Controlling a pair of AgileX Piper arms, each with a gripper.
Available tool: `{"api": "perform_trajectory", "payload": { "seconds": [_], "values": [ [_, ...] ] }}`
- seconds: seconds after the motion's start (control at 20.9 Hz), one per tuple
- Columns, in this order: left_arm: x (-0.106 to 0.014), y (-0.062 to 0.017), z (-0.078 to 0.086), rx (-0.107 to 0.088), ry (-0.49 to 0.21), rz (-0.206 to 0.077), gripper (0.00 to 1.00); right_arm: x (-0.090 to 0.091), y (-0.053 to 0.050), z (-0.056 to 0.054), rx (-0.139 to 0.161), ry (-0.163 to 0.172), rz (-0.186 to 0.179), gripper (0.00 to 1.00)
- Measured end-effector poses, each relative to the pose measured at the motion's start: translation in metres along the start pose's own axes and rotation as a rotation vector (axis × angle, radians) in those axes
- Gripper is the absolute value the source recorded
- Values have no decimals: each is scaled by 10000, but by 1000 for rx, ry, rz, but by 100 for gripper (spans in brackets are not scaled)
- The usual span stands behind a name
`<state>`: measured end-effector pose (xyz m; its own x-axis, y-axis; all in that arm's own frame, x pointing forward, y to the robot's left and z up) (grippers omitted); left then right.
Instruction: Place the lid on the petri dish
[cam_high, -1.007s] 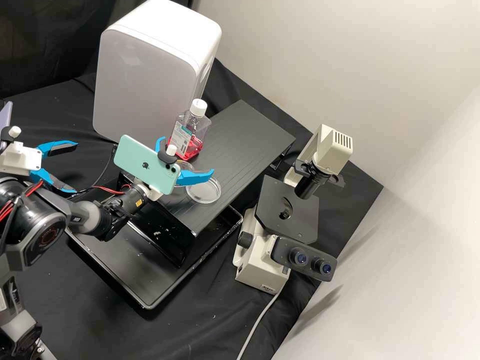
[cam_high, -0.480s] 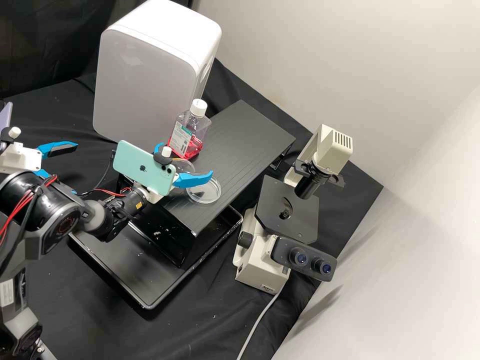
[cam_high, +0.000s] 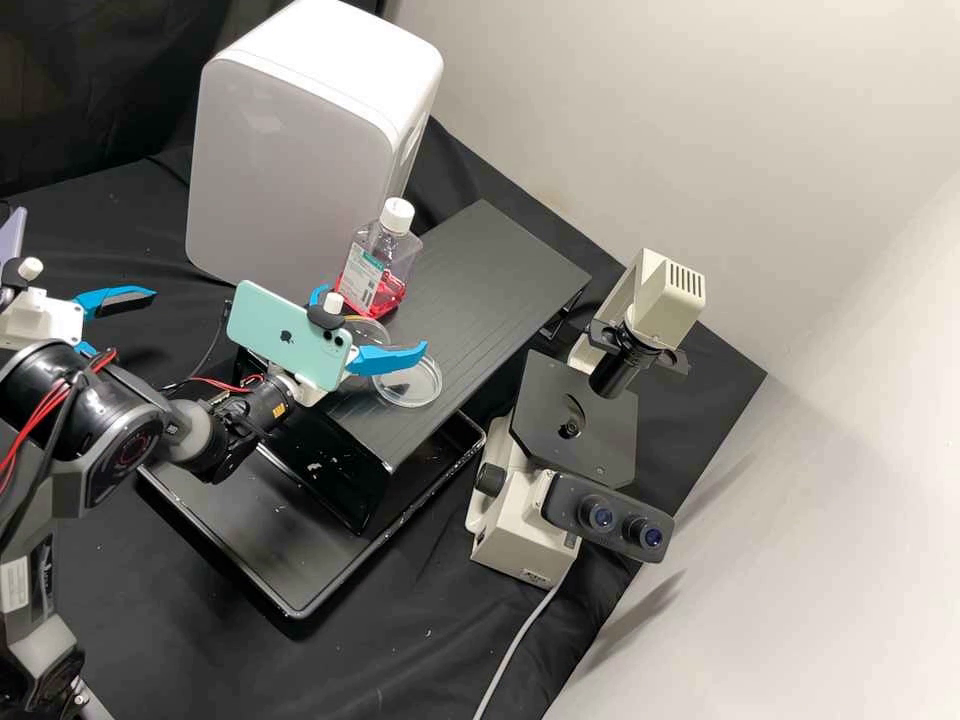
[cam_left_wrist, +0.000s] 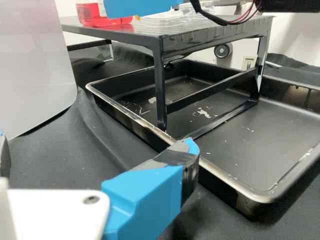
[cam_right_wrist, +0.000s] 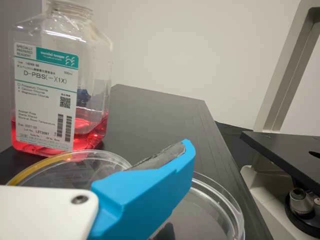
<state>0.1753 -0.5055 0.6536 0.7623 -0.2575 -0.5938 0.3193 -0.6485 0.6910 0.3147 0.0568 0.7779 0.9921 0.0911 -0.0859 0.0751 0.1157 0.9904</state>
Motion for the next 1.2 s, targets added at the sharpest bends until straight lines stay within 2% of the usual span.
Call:
{"api": "perform_trajectory", "payload": {
  "seconds": [0.19,0.53,0.62,0.77,0.96,1.2],
  "values": [
    [0,0,0,0,0,0,100,-11,51,-15,-1,5,16,100],
    [0,0,0,0,0,0,100,-162,172,-20,16,-18,50,100],
    [0,0,0,0,0,0,100,-189,161,-11,16,-22,46,100],
    [0,0,0,0,0,0,100,-216,133,12,-8,-32,33,100],
    [0,0,0,0,0,0,100,-219,124,19,-13,-35,29,100],
    [4,-14,-3,1,2,-6,100,-199,42,42,-22,-44,0,100]
  ]
}}
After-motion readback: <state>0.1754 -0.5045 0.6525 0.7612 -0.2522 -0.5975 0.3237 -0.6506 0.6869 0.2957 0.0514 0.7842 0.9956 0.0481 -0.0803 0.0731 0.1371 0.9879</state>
